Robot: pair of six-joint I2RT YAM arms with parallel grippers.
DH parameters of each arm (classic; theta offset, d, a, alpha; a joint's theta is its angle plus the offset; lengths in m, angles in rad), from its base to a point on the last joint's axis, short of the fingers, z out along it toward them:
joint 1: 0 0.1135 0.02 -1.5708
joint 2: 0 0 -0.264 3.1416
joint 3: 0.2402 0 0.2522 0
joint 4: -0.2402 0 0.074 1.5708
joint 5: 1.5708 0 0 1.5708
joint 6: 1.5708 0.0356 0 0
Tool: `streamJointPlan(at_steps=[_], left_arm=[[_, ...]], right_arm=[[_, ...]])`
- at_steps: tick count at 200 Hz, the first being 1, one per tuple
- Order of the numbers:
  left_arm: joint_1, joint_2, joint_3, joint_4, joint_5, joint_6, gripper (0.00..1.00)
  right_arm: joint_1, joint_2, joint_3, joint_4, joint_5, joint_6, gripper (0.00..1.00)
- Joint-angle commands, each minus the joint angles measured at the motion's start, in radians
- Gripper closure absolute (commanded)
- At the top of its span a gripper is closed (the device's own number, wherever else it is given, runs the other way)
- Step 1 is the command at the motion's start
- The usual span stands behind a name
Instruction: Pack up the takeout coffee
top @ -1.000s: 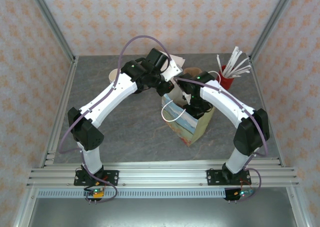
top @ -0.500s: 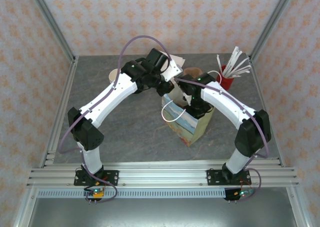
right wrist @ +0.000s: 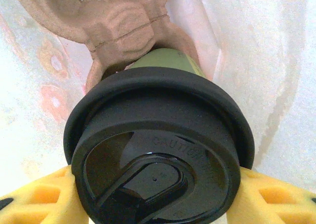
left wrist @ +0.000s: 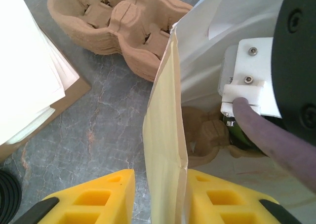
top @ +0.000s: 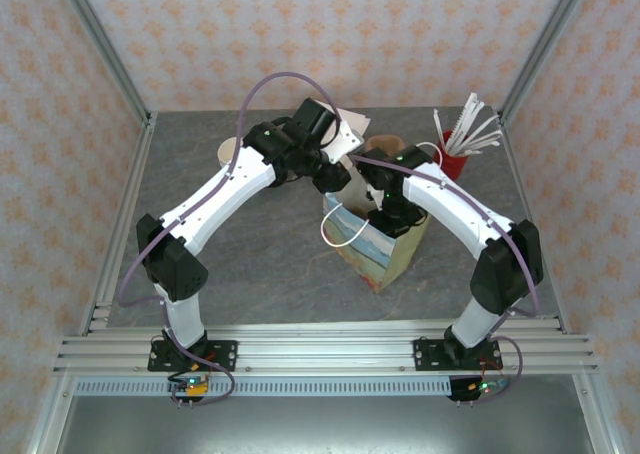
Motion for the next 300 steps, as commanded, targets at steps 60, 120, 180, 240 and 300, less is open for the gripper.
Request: streamJointPlan(at_steps=[60,120,180,240,300], left_arm=[[-0.006,-0.088,-0.024,0.039,-0.018,-0.102,0.56],[-0.005,-0.174,-0.076,0.052,-0.065,-0.143,0.46],[-0.005,-0.276,-0.158,0.101,-0.121,-0.205,0.44],[-0.005,-0.336,-0.248,0.142,-0.137,-0.245,0.44],[-0.004,-0.29,-0.256,0.189,-0.062,-0.381,0.44]], right_arm=[[0.004,-0.007,-0.007,0.073,0.023,0.027,0.57],[0.005,-0.009,-0.019,0.083,0.024,0.032,0.57],[0.032,-0.015,-0.016,0.081,0.03,0.051,0.57],[0.049,-0.024,-0.047,0.09,0.049,0.064,0.56],[0.05,-0.044,0.01,0.049,0.063,0.067,0.56]])
